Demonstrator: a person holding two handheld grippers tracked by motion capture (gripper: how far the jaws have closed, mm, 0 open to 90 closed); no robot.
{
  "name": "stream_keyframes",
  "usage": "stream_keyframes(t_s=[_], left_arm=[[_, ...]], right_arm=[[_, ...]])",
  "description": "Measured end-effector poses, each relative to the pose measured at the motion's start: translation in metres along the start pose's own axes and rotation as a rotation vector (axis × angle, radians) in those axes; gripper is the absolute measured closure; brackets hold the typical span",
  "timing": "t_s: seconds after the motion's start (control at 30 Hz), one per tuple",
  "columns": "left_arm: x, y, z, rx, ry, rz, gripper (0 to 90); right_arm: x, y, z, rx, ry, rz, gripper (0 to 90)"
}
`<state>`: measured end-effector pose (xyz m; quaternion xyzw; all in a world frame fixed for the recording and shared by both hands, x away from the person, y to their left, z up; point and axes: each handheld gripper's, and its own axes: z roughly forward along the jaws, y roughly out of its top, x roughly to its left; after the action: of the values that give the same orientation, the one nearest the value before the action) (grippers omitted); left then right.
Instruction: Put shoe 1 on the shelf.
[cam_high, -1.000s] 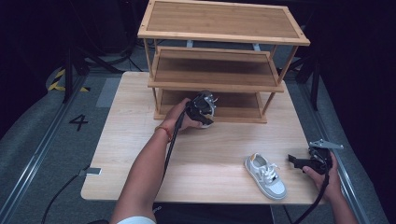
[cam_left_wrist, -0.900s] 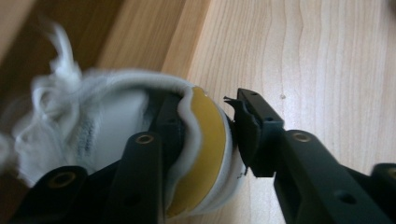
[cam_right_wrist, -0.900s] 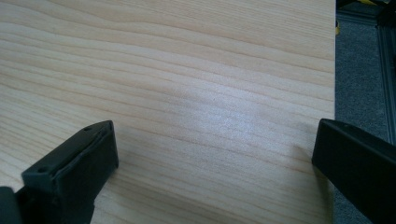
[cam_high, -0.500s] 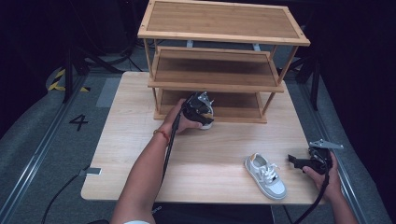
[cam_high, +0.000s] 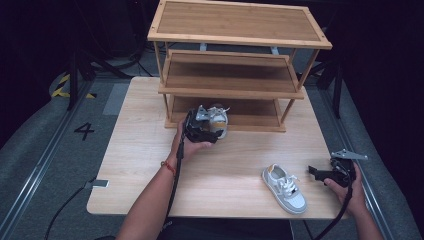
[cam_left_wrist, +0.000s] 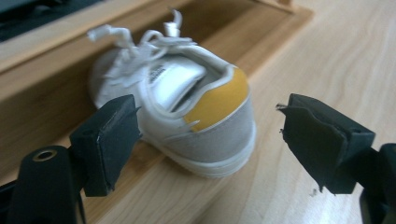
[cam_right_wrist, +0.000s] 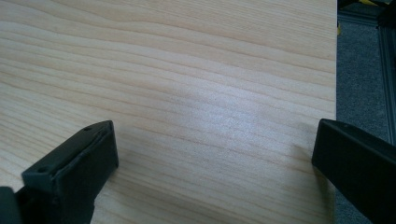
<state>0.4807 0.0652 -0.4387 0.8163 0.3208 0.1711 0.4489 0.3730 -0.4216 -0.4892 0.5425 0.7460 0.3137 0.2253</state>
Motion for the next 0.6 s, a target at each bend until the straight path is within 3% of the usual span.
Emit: stream_keyframes(t_s=[0.07,0.13,0.23,0.3,0.4,0.6], left_arm=[[0.001,-0.001,0.003,0.032,0.026,0.022,18.9],[0.001,-0.004,0.010,0.052,0.005,0.005,18.9],[0.000,-0.007,0.021,0.100,0.010,0.013,18.9],[0.000,-0.006,0.027,0.116,0.037,0.033,20.2],[0.004,-0.003,0.032,0.119,0.025,0.025,15.2],[0.011,0.006,0.046,0.129,0.065,0.033,16.9]], right_arm=[[0.000,0.000,0.000,-0.001,0.001,0.003,0.4],[0.000,0.000,0.000,-0.001,0.001,0.003,0.4],[0.000,0.000,0.000,0.000,-0.001,-0.001,0.4],[0.000,0.000,0.000,0.000,0.000,0.001,0.4],[0.000,0.000,0.000,-0.001,0.001,0.003,0.4],[0.000,0.000,0.000,0.000,0.000,0.001,0.4]])
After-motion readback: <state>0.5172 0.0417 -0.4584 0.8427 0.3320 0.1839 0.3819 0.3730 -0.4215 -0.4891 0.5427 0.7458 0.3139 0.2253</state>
